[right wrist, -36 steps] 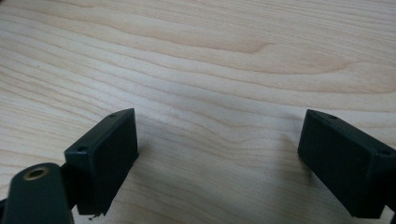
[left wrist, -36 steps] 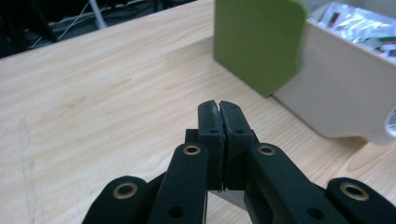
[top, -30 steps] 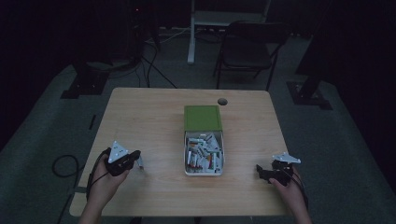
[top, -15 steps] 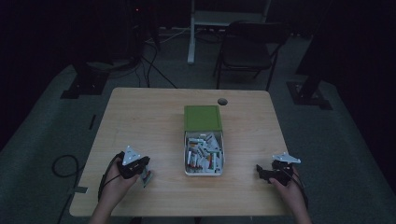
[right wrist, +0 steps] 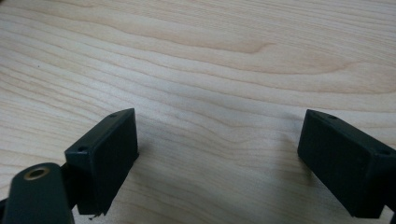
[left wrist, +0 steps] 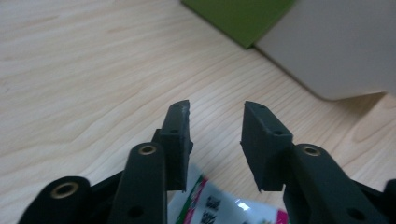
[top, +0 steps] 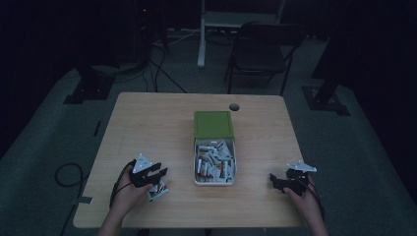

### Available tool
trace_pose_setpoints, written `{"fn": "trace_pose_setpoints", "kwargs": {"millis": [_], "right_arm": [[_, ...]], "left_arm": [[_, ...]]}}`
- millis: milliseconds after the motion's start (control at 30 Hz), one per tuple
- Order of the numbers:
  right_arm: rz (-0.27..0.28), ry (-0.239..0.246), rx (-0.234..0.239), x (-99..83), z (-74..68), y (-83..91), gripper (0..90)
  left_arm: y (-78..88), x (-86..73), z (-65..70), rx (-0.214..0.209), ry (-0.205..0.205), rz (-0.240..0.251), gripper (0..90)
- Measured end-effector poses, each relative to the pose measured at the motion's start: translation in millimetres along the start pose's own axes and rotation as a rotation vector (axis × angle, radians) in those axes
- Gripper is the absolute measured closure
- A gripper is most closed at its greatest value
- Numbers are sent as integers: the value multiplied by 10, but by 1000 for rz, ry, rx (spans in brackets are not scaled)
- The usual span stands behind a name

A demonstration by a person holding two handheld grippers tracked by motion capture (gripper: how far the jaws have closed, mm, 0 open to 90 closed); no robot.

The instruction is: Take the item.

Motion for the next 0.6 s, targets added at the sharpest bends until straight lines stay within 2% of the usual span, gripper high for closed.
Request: {"fn": "trace_pose_setpoints", "kwargs": {"millis": [167,400,467,500,600], "right_arm": [[0,0,0,0,0,0,117],[0,0,0,0,0,0,117],[0,0,0,1,0,0,117],[0,0,0,1,0,0,117],[0,0,0,1,0,0,117]], "left_arm": [[-2,52,80,-47,4,38,622],[-20,97,190,-102,-6,60,604],[-28,94,220,-112,-9,61,583],[-35,91,238,-121,-13,61,506],[-53,88,291,-141,-23,63,478]]}}
Point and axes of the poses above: each handheld gripper's, and its own axes: y roughly backward along the jaws, x roughly out of its top, z roughly to its right, the point moved 2 cm from there along -y, roughly forward along the jaws, and after that the axes turned 1 degree about -y, right-handed, at the moved point
